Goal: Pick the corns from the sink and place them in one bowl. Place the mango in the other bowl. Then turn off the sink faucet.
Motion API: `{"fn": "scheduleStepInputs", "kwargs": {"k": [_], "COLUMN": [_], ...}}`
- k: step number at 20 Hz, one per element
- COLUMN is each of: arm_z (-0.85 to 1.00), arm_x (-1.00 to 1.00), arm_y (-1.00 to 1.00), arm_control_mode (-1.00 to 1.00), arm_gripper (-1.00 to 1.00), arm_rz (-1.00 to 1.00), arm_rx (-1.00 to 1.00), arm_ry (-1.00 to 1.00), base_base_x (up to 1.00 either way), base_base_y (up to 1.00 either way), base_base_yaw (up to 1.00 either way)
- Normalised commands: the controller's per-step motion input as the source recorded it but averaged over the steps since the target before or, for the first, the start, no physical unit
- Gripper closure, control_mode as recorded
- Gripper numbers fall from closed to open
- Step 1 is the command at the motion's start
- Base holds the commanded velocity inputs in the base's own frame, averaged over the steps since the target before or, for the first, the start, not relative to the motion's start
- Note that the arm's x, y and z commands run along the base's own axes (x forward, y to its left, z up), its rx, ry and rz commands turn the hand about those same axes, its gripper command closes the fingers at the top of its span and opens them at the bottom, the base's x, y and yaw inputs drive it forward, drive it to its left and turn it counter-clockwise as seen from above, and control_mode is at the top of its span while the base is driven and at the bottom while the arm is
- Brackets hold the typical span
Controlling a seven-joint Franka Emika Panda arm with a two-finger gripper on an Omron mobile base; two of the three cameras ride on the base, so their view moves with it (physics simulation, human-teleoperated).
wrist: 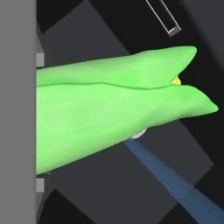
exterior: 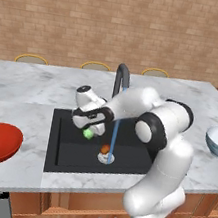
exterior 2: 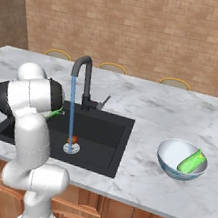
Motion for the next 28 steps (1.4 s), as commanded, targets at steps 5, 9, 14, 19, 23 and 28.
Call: {"fn": "scheduleStepInputs", "kwargs": {"k": [5,9,14,19,23,28], "arm_z": [1.00,1.00,0.96,0.78,0.55,0.23], "arm_x": [-0.72,-0.86,-0.96,-0.78,-0.52,-0.67], "arm_y": [0.00,0.01,0.00,0.00,0.00,-0.24], "arm_control_mode": [-1.00,-1.00,-1.00,-1.00,-1.00,-1.00], "arm_gripper": [1.00,1.00,1.00,1.00,1.00,1.00], "arm_rz": [-0.05,-0.04,-0.05,0.05,0.37,0.45], "arm_rx": [0.00,0.00,0.00,0.00,0.00,0.00], "arm_ry": [0.00,0.00,0.00,0.00,0.00,0.00], "base_base_x": [0.00,0.00,0.00,0.00,0.00,0.00], "base_base_y": [0.00,0.00,0.00,0.00,0.00,0.00], "base_base_yaw": [0.00,0.00,0.00,0.00,0.00,0.00]}}
